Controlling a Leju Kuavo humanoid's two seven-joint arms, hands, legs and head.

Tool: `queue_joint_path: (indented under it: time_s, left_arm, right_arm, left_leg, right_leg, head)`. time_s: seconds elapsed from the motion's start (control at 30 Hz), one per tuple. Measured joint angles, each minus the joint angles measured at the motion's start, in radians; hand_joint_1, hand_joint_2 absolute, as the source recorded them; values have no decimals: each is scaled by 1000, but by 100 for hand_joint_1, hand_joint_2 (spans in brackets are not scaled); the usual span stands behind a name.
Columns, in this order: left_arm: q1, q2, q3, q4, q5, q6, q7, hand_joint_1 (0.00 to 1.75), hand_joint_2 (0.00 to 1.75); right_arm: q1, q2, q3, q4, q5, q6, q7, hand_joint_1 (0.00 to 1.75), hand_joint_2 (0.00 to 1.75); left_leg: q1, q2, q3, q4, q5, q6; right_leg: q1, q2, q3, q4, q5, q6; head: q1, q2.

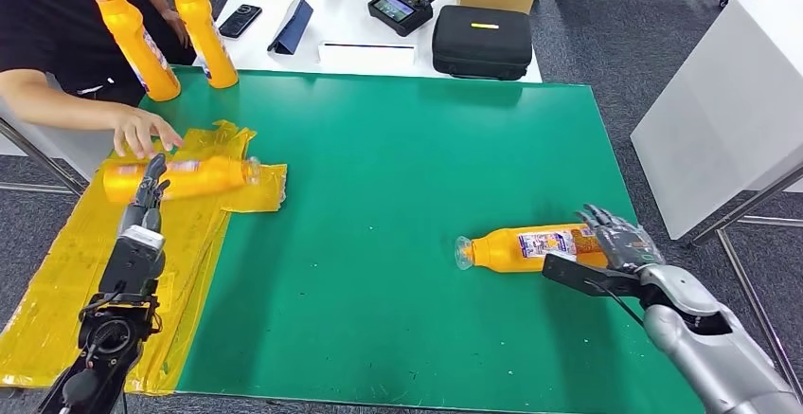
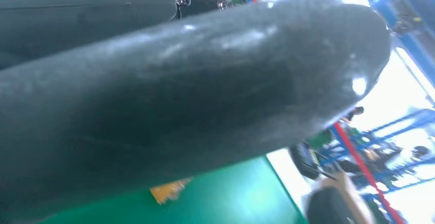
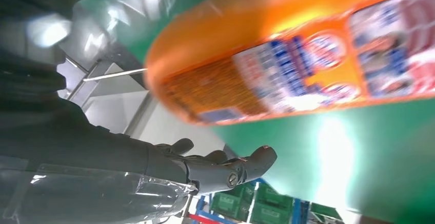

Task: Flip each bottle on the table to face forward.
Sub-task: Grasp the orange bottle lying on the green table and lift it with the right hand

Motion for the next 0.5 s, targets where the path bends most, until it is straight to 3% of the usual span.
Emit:
queue_joint_path:
  time_s: [0.23, 0.37, 0.5]
  left_arm:
    - [15, 1, -40, -88, 17, -18, 12, 0, 0]
    - [14, 0, -51, -100, 28, -17, 18, 0, 0]
    - [6, -1, -57, -100, 43, -18, 21, 0, 0]
  right_arm:
    - [-107, 100, 96, 188, 23, -99, -48, 0, 175]
    - [-176, 181, 154, 308, 53, -87, -52, 173, 175]
    - [-263, 247, 219, 425, 76, 5, -53, 175, 175]
  left_leg:
    - [0, 0, 0, 0, 0, 0]
    - [1, 2, 2, 0, 0, 0]
    - [2, 7, 7, 0, 0, -1]
  right_leg:
    - [0, 0, 0, 0, 0, 0]
    - [1, 2, 0, 0, 0, 0]
    - [1, 6, 1, 0, 0, -1]
  head:
    - [0, 0]
    - [0, 0]
    - [0, 0]
